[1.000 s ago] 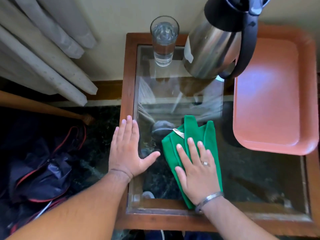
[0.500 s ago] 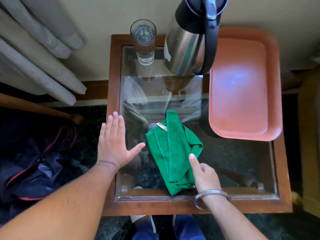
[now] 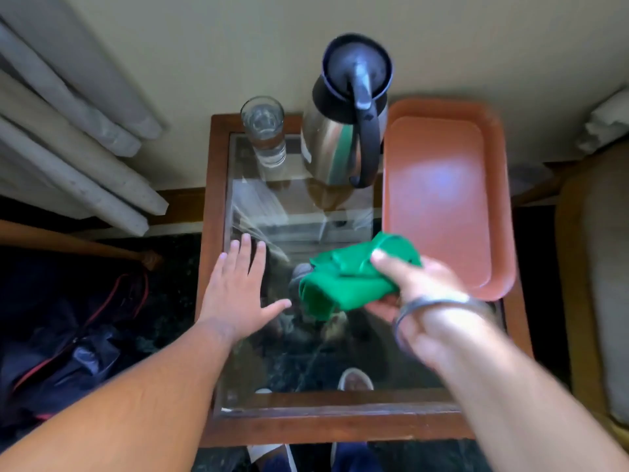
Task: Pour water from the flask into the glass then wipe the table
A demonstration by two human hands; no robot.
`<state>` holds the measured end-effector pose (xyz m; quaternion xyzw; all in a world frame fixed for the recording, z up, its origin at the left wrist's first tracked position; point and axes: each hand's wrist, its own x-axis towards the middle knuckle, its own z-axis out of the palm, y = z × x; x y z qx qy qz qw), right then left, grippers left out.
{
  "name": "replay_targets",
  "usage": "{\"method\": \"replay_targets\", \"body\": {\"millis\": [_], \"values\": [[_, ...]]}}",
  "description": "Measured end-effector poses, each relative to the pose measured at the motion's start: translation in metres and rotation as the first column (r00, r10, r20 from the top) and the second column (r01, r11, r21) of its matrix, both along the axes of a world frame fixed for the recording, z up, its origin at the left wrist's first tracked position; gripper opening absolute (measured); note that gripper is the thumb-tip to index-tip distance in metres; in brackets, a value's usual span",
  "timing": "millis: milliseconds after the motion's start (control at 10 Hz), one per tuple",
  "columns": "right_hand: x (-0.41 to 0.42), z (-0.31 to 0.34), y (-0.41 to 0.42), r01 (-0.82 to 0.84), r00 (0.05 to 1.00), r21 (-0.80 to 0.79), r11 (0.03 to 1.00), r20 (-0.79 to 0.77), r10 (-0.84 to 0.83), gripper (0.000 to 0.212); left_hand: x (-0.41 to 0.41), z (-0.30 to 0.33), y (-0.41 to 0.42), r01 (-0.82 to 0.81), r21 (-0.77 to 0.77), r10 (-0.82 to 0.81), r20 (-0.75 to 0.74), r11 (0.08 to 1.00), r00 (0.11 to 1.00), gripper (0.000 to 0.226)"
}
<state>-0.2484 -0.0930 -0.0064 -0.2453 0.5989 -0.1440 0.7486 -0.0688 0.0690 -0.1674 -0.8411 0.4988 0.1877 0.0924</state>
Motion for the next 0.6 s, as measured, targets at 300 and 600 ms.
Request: {"method": "replay_targets", "body": {"millis": [300, 600], "values": [[-0.003, 0.015, -0.139, 0.248, 0.965, -0.296, 0.923, -0.003, -0.261, 0.011, 0.008, -0.016, -0.073, 0.055, -0.013, -0.056, -0.107, 0.998, 0.993, 0.136], [-0.019, -0.1, -0.116, -0.202, 0.765, -0.163, 0.966, -0.642, 0.052, 0.036, 0.014, -0.001, -0.08, 0.083, 0.044, -0.078, -0.105, 0.996, 0.991, 0.136]]}}
